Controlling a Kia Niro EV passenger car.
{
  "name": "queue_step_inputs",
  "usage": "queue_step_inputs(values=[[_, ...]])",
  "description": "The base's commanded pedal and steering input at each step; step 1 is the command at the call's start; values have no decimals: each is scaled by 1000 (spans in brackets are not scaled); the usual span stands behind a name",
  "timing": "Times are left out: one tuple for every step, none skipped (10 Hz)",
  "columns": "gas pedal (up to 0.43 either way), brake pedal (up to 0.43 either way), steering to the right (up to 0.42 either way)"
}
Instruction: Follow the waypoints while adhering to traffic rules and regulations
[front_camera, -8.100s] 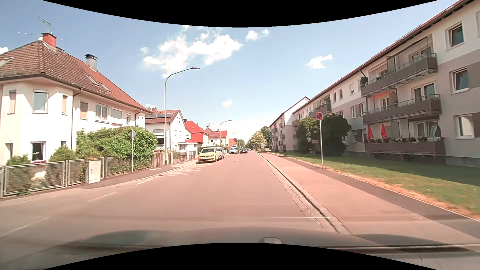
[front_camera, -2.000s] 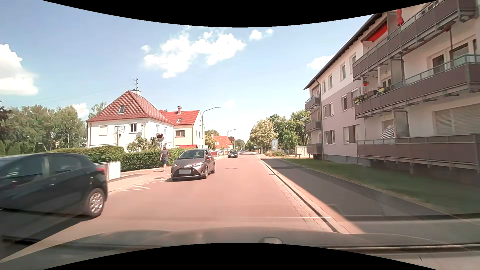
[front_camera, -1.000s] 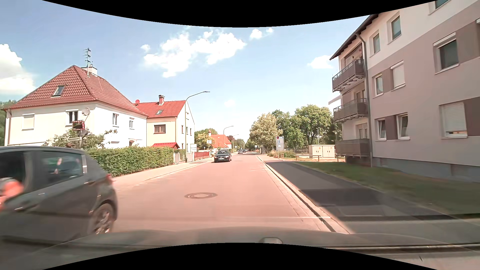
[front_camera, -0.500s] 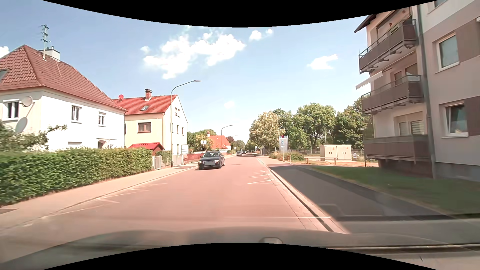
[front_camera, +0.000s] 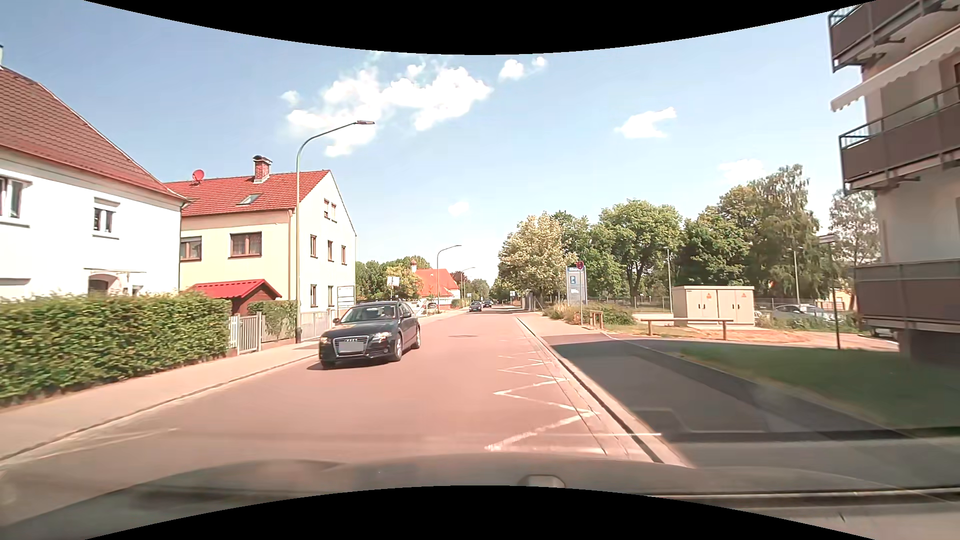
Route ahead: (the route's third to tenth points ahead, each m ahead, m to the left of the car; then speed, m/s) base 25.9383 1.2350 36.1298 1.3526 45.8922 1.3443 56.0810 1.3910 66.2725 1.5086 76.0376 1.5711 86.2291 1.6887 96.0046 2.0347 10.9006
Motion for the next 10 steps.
queue_step_inputs(values=[[240, 0, -3], [240, 0, -3], [240, 0, -3], [240, 0, -5], [240, 0, -7], [240, 0, -7], [228, 0, -7], [228, 0, -7], [228, 0, -7], [220, 0, -7]])
